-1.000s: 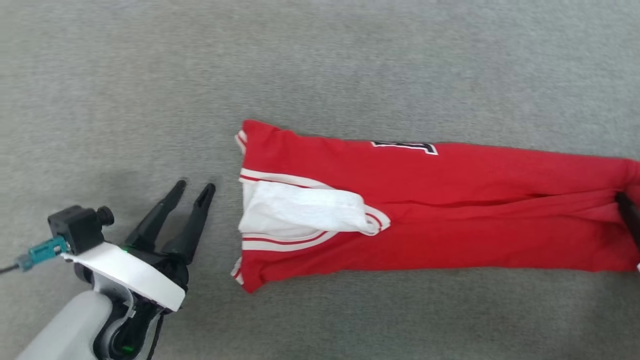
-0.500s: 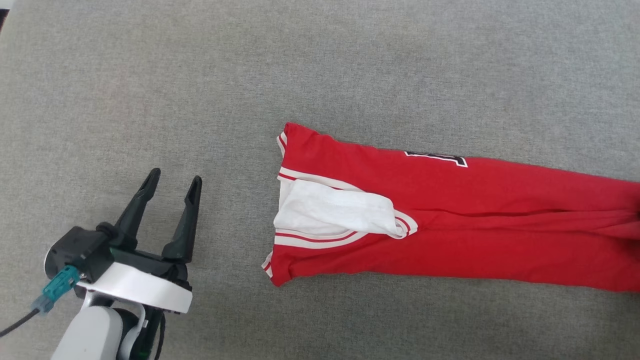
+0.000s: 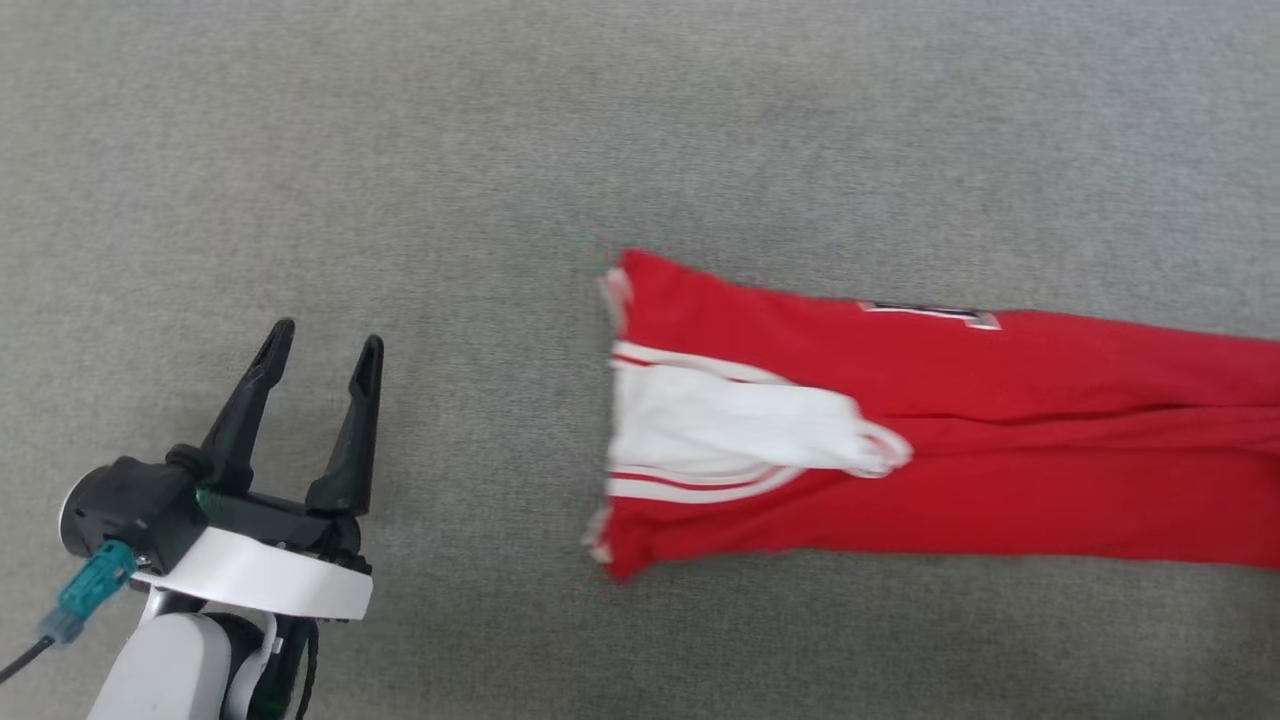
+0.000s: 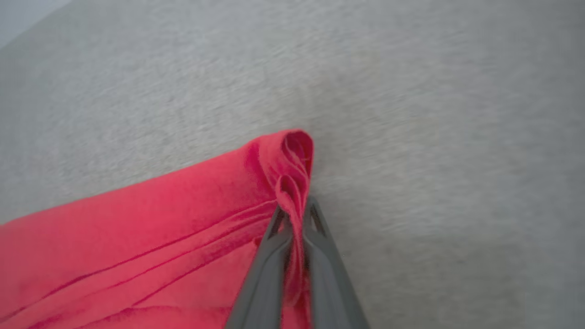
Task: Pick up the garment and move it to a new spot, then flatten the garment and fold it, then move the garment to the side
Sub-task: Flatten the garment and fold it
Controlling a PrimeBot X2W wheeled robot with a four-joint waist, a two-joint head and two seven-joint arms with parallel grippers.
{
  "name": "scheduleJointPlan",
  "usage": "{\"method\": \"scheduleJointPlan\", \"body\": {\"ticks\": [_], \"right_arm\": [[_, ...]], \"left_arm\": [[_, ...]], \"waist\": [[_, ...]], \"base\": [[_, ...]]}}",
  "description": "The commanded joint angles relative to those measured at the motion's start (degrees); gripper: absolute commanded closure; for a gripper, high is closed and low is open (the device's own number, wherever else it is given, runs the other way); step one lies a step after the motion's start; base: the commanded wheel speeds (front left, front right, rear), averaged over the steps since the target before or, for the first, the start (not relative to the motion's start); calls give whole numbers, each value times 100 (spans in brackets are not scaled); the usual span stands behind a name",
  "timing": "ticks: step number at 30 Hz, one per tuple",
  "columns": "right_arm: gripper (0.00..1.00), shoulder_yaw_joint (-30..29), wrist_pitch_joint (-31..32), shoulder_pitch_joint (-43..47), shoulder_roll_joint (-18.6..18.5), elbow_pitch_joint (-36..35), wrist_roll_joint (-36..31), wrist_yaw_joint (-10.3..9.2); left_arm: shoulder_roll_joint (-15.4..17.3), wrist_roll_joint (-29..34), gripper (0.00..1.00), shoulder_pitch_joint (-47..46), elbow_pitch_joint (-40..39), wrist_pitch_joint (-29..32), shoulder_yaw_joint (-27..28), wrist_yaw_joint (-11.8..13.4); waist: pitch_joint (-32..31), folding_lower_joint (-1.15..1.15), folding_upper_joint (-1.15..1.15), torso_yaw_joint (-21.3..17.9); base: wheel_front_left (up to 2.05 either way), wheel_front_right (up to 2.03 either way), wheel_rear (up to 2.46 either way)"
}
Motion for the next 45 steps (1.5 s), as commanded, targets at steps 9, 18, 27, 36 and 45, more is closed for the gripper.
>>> {"method": "scheduleJointPlan", "body": {"ticks": [9, 18, 27, 36, 45], "right_arm": [[100, -1099, 29, -125, -359, -486, -391, -14], [100, -576, 501, 116, -91, -1283, -155, -13], [100, 1545, 823, 469, -27, -2439, -232, -13], [100, 3553, 1079, -121, -93, -2695, -438, -13], [100, 4473, 858, -696, 47, -1853, -517, -13]], "left_arm": [[35, -147, 0, -3, -305, -28, 190, 14], [-20, -213, 0, 4, -325, -28, 152, 14], [85, -521, 0, -116, -180, -28, -174, 14], [153, -683, 0, -316, -173, -28, -419, 14], [48, -733, 0, -427, -99, -28, -587, 14]], "waist": [[115, 0, 0, -168], [88, 0, 0, -146], [32, 0, 0, -76], [46, 0, 0, 67], [109, 0, 0, 346]], "base": [[0, 0, 0], [0, 0, 0], [0, 0, 0], [0, 0, 0], [0, 0, 0]]}}
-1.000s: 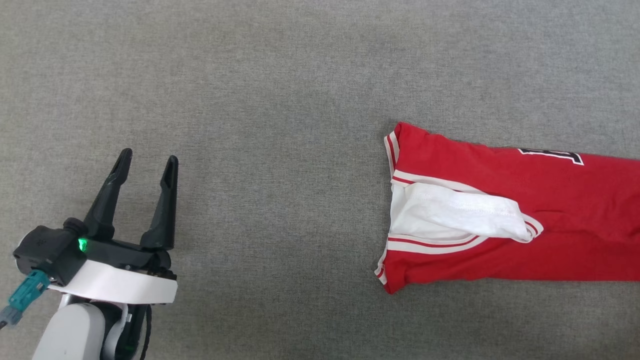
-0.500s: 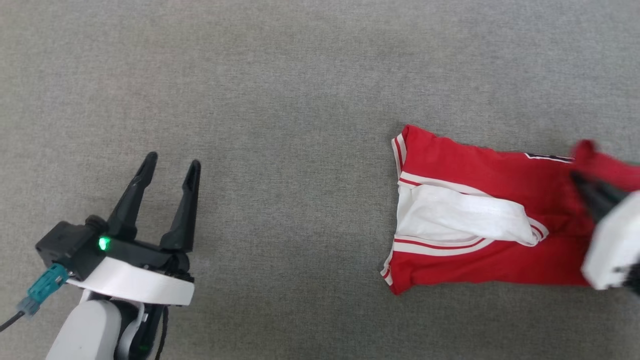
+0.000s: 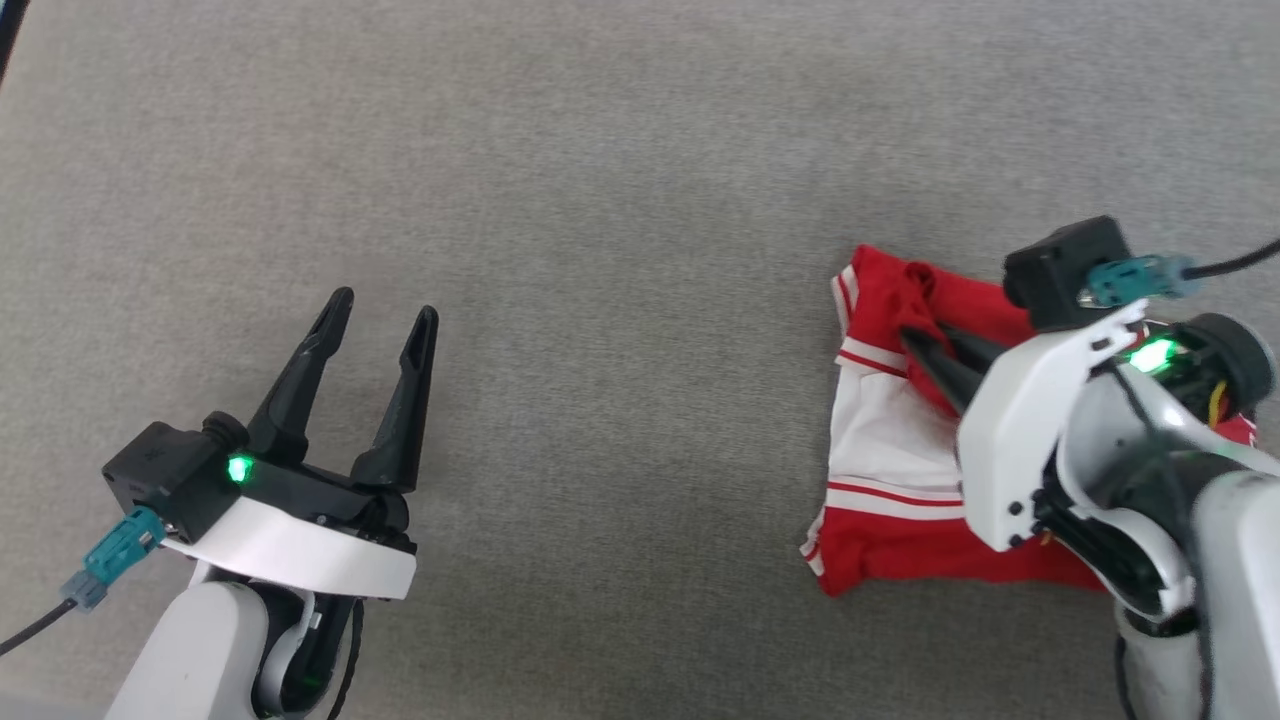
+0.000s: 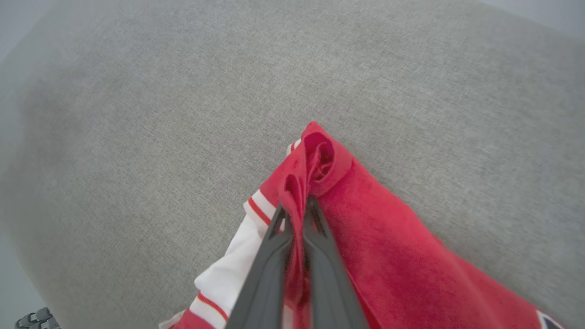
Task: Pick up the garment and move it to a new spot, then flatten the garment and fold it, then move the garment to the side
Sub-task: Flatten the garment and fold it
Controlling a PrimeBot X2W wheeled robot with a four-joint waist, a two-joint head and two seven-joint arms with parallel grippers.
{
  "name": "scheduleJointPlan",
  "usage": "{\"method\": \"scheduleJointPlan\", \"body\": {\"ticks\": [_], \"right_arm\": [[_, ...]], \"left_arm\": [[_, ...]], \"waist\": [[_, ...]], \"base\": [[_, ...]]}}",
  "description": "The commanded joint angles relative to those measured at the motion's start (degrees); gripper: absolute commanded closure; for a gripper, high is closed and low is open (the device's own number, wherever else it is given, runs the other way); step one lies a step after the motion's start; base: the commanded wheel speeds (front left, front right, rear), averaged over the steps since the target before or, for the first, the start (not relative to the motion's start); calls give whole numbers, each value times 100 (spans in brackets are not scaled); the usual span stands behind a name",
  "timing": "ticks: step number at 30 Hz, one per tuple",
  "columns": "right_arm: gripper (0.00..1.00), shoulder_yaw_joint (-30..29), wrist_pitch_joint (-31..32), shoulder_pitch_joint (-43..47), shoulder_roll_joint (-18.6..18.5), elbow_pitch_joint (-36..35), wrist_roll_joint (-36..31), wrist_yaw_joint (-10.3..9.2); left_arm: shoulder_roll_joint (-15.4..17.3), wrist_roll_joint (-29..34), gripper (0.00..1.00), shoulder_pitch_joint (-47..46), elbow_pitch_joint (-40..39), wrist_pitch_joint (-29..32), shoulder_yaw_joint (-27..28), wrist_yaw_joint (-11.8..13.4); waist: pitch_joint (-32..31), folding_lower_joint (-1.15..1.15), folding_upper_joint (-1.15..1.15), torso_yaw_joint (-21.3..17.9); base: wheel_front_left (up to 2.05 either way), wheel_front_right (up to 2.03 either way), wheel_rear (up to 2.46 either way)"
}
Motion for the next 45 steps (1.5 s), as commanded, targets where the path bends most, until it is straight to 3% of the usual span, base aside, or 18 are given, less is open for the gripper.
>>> {"method": "scheduleJointPlan", "body": {"ticks": [1, 9, 10, 11, 12, 15, 23, 28, 35, 45], "right_arm": [[100, 74, -99, -68, 25, 138, -36, 0], [100, 203, -393, -87, 5, 854, 43, 0], [69, 201, -460, -78, -6, 919, 38, 0], [29, 191, -533, -69, -18, 966, 15, 0], [0, 183, -615, -62, -5, 982, 28, 0], [0, 71, -795, -8, 91, 941, 119, 0], [0, -292, -835, 138, -75, 562, 198, 0], [0, -837, -1074, 243, -213, 639, 265, 0], [0, -1041, -2581, 426, -533, 1421, 434, 0], [0, -1017, -5522, 485, -254, 2614, 290, 0]], "left_arm": [[-14, -34, 0, -67, 48, -28, -12, 14], [-25, -133, 0, -112, 147, -28, -46, 14], [-19, -139, 0, -103, 155, -28, -33, 14], [-7, -151, 0, -84, 164, -28, -15, 14], [1, -156, 0, -59, 174, -28, 0, 14], [10, -162, 0, 10, 198, -28, 47, 14], [49, -149, 0, 163, 197, -28, 183, 14], [24, -198, 0, 250, 328, -28, 166, 14], [-45, -296, 0, 162, 639, -28, 186, 14], [-124, -214, 0, 479, 809, -28, 458, 14]], "waist": [[21, 0, 0, 78], [36, 0, 0, 192], [22, 0, 0, 189], [0, 0, 0, 179], [-25, 0, 0, 162], [-110, 0, 0, 85], [-316, 0, 0, -215], [-446, 0, 0, -421], [-570, 0, 0, -629], [-832, 0, 0, -875]], "base": [[0, 0, 0], [0, 0, 0], [0, 0, 0], [0, 0, 0], [0, 0, 0], [0, 0, 0], [0, 0, 0], [0, 0, 0], [0, 0, 0], [0, 0, 0]]}}
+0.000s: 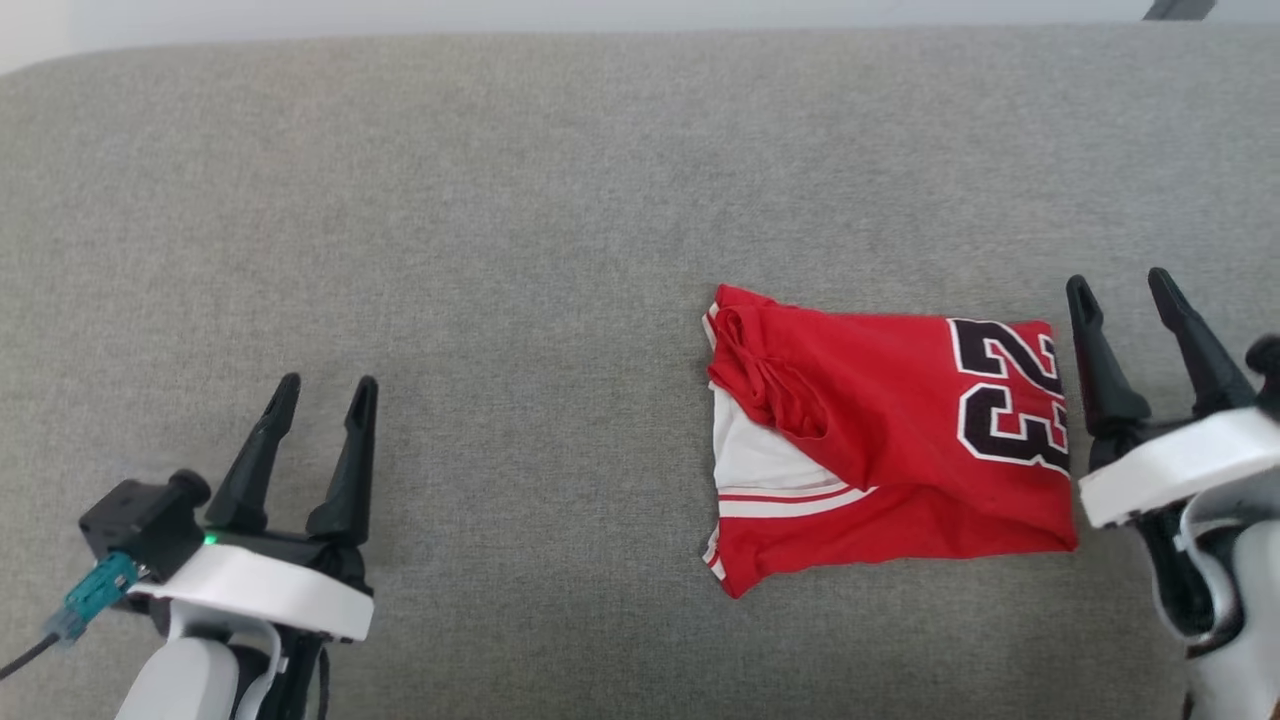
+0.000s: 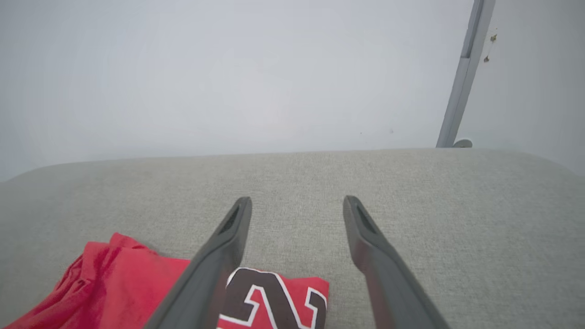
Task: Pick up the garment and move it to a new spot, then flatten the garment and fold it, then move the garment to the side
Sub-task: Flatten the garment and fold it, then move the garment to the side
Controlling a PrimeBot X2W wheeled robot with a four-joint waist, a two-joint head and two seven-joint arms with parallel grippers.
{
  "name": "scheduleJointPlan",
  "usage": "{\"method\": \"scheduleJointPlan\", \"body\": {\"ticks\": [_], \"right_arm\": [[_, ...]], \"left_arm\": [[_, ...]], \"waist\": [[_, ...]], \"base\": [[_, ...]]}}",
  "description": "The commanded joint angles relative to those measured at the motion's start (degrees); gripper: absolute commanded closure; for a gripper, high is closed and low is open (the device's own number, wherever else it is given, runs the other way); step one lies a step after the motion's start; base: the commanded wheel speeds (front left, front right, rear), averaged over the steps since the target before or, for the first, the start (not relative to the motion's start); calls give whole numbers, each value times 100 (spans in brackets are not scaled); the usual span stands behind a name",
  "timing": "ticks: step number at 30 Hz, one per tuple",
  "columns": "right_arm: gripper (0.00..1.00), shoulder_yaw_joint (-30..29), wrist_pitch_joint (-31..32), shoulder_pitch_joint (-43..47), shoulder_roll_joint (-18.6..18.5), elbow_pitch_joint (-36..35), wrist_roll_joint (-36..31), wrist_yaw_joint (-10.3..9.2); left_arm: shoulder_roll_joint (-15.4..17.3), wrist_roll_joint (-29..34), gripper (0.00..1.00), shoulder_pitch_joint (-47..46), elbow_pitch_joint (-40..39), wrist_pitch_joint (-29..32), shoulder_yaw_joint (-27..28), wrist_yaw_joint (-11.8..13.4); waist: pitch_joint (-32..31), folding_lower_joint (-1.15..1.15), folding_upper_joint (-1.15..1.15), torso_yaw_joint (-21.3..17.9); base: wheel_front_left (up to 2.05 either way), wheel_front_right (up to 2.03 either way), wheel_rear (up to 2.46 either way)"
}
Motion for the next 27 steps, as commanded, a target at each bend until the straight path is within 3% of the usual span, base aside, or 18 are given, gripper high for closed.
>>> {"method": "scheduleJointPlan", "body": {"ticks": [1, 4, 9, 19, 27], "right_arm": [[0, 11, -214, 85, 36, 78, -77, 0], [0, -24, -759, 188, 148, 257, -207, 0], [0, -154, -1051, 545, 315, 188, -434, 0], [0, -746, -1064, 1598, 716, -613, -742, 0], [0, -942, -845, 1924, 897, -980, -760, 0]], "left_arm": [[1, 49, 0, 96, 0, -28, 70, 14], [-38, 147, 0, 204, -70, -28, 199, 14], [-122, 370, 0, 427, -260, -28, 379, 14], [-286, 597, 0, 1063, -744, -28, 702, 14], [-359, 667, 0, 1333, -928, -28, 847, 14]], "waist": [[-57, 0, 0, -39], [-149, 0, 0, -43], [-252, 0, 0, -3], [-375, 0, 0, 82], [-402, 0, 0, 100]], "base": [[0, 0, 0], [0, 0, 0], [0, 0, 0], [0, 0, 0], [0, 0, 0]]}}
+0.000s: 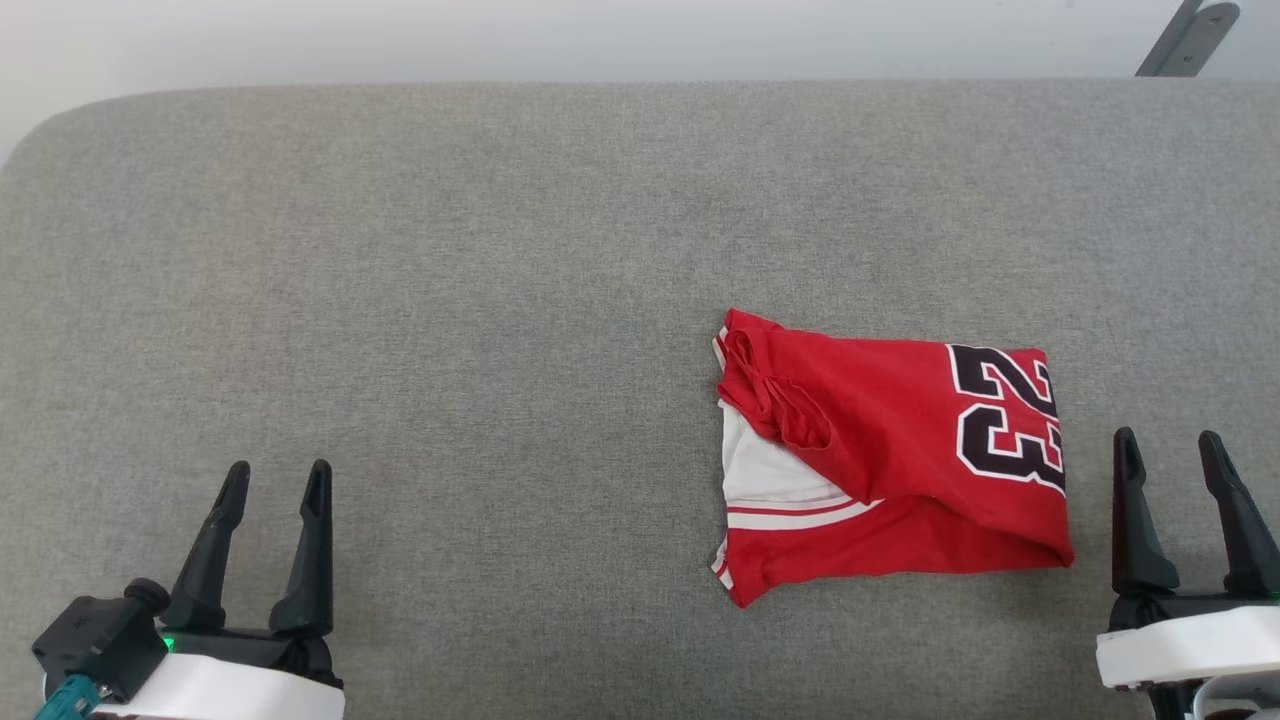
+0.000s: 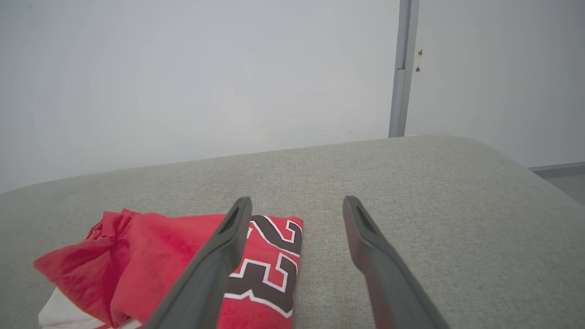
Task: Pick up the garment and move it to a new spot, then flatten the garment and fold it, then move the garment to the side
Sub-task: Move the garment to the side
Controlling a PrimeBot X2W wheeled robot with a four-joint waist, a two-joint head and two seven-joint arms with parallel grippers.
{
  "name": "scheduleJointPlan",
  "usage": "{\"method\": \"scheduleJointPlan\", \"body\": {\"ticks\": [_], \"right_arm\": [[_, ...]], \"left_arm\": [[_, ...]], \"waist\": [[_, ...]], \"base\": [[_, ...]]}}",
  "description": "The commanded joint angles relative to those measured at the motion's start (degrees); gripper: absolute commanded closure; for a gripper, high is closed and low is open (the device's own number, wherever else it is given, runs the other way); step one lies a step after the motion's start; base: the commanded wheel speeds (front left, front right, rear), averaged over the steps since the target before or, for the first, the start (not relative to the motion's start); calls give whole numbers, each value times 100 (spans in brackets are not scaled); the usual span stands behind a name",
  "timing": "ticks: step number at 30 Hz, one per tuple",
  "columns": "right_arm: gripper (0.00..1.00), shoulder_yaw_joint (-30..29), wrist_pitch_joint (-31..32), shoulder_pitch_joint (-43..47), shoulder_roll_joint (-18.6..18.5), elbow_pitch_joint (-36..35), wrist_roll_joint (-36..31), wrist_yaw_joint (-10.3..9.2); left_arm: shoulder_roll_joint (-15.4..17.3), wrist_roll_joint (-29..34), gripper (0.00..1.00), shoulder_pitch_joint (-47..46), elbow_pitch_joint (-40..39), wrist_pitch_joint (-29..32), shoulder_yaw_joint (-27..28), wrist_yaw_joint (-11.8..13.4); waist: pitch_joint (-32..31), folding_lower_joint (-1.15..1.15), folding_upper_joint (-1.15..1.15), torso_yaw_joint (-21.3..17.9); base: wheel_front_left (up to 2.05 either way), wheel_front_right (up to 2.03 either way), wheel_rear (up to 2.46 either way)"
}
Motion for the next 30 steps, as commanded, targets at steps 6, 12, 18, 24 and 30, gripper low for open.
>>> {"method": "scheduleJointPlan", "body": {"ticks": [6, 12, 18, 24, 30], "right_arm": [[0, -20, 209, -59, 3, -55, -77, 0], [0, 59, 967, -444, -208, 5, -214, 0], [0, 720, 3124, -809, -995, -101, -29, -1], [0, 798, 5097, -1041, -1504, -654, 493, 0], [0, 696, 6475, -1062, -1474, -761, 737, -1]], "left_arm": [[6, 60, 0, -69, -48, -28, -6, 14], [3, 3, 0, -215, -31, -28, -76, 14], [-12, -98, 0, -563, 16, -28, -280, 14], [-97, -174, 0, -929, 20, -28, -416, 14], [-85, -272, 0, -1274, 69, -29, -573, 14]], "waist": [[-1, 0, -1, 26], [195, 0, -1, 2], [575, 0, -1, 45], [1001, 0, -1, 161], [1414, 0, -1, 358]], "base": [[0, 0, 0], [0, 0, 0], [0, 0, 0], [0, 0, 0], [0, 0, 0]]}}
